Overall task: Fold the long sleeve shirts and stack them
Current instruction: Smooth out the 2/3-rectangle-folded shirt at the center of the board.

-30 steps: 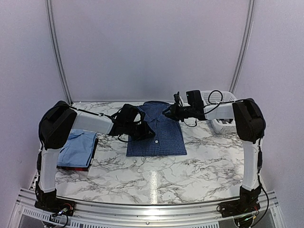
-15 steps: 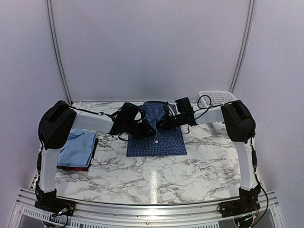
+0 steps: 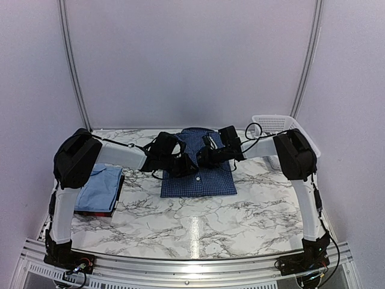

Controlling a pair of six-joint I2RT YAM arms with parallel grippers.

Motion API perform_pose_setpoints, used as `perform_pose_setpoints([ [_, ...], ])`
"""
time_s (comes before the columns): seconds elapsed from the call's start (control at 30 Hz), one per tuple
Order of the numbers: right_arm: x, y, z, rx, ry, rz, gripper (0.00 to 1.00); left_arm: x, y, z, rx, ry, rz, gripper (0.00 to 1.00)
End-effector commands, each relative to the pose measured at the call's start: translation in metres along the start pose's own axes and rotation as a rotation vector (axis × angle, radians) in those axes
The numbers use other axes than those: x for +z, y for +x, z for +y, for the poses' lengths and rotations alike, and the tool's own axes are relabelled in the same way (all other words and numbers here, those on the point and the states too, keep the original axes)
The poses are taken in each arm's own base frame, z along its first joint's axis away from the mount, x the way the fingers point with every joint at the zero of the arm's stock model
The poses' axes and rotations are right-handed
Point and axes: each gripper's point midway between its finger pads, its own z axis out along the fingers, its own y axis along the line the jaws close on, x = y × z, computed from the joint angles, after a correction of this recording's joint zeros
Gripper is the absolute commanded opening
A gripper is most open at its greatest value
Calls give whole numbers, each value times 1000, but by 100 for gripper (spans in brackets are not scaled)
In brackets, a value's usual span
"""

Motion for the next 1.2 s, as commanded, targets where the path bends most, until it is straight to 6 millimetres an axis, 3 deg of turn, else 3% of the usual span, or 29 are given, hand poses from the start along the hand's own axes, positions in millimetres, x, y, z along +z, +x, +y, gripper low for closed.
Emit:
perform_pose_setpoints([
  [0.0, -11, -29, -1, 6, -5, -71, 41, 14, 6, 4, -9, 7, 18, 19],
  [0.3, -53, -76, 17, -55, 44, -204, 38, 19, 5, 9, -22, -3, 14, 19],
  [0.5, -78, -80, 38, -116, 80, -243, 33, 5, -6, -7, 1, 21, -15, 19],
  [0.6, -73, -67, 52, -149, 52, -209, 29, -16, -22, -16, 6, 23, -71, 23],
  [0.77, -51, -28, 85, -234, -48, -102, 25, -54, -42, -5, -29, -9, -146, 27],
  [0.87, -37, -6, 93, -257, -91, -41, 24, -65, -41, 9, -57, -22, -142, 28],
  [1.03, -19, 8, 85, -246, -114, 18, 25, -70, -31, 30, -82, -53, -122, 28],
  [1.17, -12, -2, 54, -201, -85, 20, 25, -72, -23, 39, -95, -73, -113, 28],
])
